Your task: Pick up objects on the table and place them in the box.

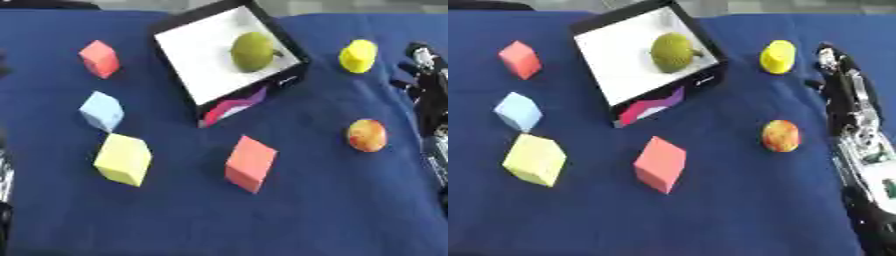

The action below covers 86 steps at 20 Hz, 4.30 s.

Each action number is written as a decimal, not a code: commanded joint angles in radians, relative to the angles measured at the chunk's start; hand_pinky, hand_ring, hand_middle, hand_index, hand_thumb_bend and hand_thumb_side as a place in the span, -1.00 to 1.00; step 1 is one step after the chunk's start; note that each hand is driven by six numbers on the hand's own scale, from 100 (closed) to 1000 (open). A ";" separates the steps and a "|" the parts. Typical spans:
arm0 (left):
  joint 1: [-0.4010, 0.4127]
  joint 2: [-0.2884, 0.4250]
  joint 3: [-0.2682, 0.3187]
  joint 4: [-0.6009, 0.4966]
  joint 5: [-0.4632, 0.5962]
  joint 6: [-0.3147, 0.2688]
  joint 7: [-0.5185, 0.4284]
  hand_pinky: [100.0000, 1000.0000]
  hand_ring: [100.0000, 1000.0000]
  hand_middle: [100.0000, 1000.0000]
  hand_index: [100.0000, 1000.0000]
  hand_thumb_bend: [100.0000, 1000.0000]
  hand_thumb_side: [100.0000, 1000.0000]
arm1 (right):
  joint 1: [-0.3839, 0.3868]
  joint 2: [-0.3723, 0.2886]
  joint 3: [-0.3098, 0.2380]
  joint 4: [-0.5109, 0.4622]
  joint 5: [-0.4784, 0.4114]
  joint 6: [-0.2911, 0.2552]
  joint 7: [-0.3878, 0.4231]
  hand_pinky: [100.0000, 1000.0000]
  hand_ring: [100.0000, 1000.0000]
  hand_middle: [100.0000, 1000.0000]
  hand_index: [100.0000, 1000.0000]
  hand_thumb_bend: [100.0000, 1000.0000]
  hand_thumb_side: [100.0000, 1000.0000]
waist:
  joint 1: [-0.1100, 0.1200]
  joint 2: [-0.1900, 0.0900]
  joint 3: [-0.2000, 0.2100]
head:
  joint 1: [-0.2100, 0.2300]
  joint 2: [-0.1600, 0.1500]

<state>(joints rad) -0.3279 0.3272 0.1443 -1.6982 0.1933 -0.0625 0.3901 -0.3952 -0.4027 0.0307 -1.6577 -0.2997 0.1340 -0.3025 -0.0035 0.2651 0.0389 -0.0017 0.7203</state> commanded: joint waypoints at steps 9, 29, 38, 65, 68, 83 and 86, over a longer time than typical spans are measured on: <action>-0.012 0.025 0.005 -0.011 -0.002 -0.001 -0.002 0.38 0.34 0.13 0.34 -1.00 0.40 | -0.019 -0.023 -0.011 -0.012 0.004 -0.005 -0.001 0.60 0.87 0.84 0.78 -1.00 0.35 | -0.009 -0.022 0.003 | 0.000 -0.003; 0.005 0.061 -0.002 0.007 -0.016 0.006 -0.008 0.38 0.34 0.13 0.32 -1.00 0.41 | -0.110 -0.652 0.241 -0.210 -0.117 0.332 0.374 0.62 0.91 0.83 0.77 -1.00 0.49 | -0.045 -0.035 -0.003 | 0.006 0.015; 0.005 0.063 -0.005 0.006 -0.016 0.005 -0.013 0.38 0.34 0.13 0.32 -1.00 0.40 | -0.100 -0.757 0.296 -0.293 0.019 0.363 0.539 0.63 0.92 0.81 0.81 -0.81 0.33 | -0.050 -0.036 0.003 | -0.014 0.012; 0.005 0.058 -0.012 0.008 -0.014 0.011 -0.027 0.38 0.35 0.12 0.32 -1.00 0.41 | -0.113 -0.667 0.369 -0.216 0.268 0.303 0.735 0.56 0.79 0.56 0.74 -0.29 -1.00 | -0.045 -0.034 0.011 | -0.021 0.015; 0.003 0.056 -0.013 0.007 -0.014 0.011 -0.028 0.38 0.35 0.12 0.32 -1.00 0.41 | -0.117 -0.647 0.387 -0.184 0.293 0.301 0.743 0.56 0.71 0.54 0.72 -0.29 -1.00 | -0.045 -0.033 0.014 | -0.023 0.014; 0.002 0.052 -0.014 0.006 -0.012 0.011 -0.033 0.38 0.35 0.10 0.31 -1.00 0.41 | -0.115 -0.585 0.379 -0.019 0.489 0.221 0.758 0.57 0.66 0.53 0.68 -0.31 -1.00 | -0.041 -0.028 0.016 | -0.017 0.012; 0.002 0.052 -0.014 0.005 -0.011 0.010 -0.033 0.38 0.35 0.10 0.31 -1.00 0.41 | -0.117 -0.582 0.378 0.001 0.504 0.214 0.783 0.57 0.66 0.53 0.68 -0.30 -1.00 | -0.041 -0.028 0.016 | -0.015 0.013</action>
<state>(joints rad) -0.3171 0.3621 0.1311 -1.6757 0.1842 -0.0512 0.3616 -0.5012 -0.9633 0.4255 -1.6613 0.1928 0.3520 0.4708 -0.0406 0.2645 0.0556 -0.0183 0.7371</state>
